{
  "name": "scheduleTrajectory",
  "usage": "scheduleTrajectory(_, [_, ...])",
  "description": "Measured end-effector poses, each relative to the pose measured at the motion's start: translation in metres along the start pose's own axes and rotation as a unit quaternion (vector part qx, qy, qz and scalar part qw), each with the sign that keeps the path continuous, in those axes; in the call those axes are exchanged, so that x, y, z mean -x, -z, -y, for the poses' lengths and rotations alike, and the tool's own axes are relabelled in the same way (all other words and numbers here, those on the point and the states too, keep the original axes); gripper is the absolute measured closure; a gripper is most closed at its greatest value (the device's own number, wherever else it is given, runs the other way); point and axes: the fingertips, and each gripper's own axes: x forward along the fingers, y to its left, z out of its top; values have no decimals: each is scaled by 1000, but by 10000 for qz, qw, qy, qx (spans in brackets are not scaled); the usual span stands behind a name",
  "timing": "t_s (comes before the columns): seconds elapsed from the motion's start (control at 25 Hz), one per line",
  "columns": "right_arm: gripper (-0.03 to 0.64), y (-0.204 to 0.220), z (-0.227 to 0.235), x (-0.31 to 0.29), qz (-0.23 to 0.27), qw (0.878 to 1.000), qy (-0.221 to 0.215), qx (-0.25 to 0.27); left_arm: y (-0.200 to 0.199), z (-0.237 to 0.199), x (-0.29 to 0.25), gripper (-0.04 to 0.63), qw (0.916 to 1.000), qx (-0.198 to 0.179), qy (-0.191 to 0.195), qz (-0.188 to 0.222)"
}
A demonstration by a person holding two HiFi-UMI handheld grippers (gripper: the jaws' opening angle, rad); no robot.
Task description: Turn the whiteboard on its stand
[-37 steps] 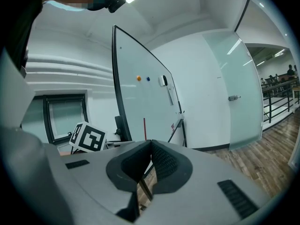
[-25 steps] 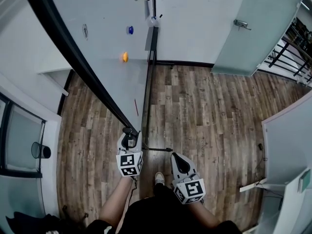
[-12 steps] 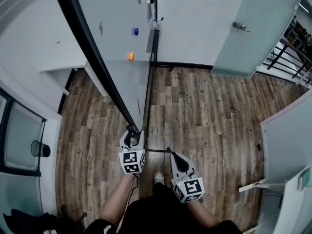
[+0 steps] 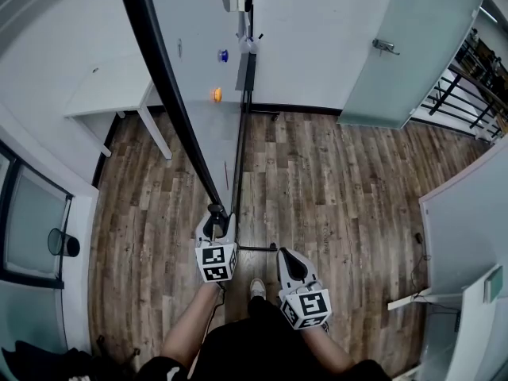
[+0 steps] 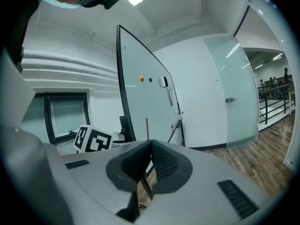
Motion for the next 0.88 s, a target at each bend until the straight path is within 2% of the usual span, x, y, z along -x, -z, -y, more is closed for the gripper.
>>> scheduleTrajectory(0.48, [606,6,-18,41,95,9996,272,-18,7,5,27,390,9999,-57,88,-57])
scheduleTrajectory(0.88, [606,19,-30,75,215,9990,385,0,22,27,66,388,9998,-76,202,35])
